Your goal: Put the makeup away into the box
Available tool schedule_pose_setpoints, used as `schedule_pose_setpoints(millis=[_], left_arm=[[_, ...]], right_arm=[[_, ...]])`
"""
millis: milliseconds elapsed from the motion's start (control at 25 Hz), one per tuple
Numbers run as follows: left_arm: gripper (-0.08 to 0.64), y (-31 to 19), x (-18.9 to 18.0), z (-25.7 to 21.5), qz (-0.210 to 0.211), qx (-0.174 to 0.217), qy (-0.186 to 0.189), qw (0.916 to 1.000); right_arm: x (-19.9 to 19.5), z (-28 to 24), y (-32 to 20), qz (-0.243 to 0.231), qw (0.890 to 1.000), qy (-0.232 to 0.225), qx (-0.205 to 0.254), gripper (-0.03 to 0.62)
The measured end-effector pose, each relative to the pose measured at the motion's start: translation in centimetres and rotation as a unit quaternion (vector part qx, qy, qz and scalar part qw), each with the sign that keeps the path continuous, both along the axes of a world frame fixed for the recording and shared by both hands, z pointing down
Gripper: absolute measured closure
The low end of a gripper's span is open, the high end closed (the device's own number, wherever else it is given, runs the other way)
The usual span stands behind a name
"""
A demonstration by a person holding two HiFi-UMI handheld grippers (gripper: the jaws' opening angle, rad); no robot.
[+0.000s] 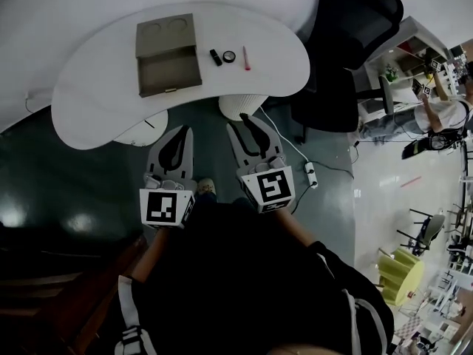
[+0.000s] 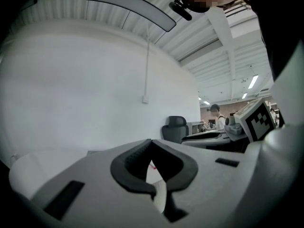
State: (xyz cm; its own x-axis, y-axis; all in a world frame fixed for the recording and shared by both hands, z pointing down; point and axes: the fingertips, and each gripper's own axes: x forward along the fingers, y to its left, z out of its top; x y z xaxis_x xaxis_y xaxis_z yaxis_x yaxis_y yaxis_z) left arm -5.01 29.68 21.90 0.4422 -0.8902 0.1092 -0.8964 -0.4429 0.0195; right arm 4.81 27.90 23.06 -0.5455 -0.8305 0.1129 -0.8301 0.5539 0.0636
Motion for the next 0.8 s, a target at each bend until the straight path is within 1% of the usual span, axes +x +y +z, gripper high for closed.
schedule_pose_setpoints(millis=[160, 480, 640, 800], left_arm=[[0.557, -1.5, -0.8, 0.5, 0.007, -0.003, 0.004, 1.0000], [0.557, -3.5, -1.0, 1.0, 0.014, -0.003, 0.016, 0.9998], [0.557, -5.4, -1.3, 1.3, 0.011, -0.009, 0.018, 0.9997], [0.557, -8.4, -1.0, 1.6, 0.013, 0.001, 0.022, 0.9997]], right_arm=[[-0.7, 0.3, -1.1, 0.010, 1.000, 0.001, -0.001, 0.457], [-1.0, 0.8, -3.1, 0.018, 1.000, 0.002, -0.007, 0.457], [-1.3, 0.7, -5.3, 0.018, 1.000, 0.001, -0.002, 0.457], [-1.0, 1.3, -8.3, 0.020, 1.000, 0.010, -0.009, 0.457]])
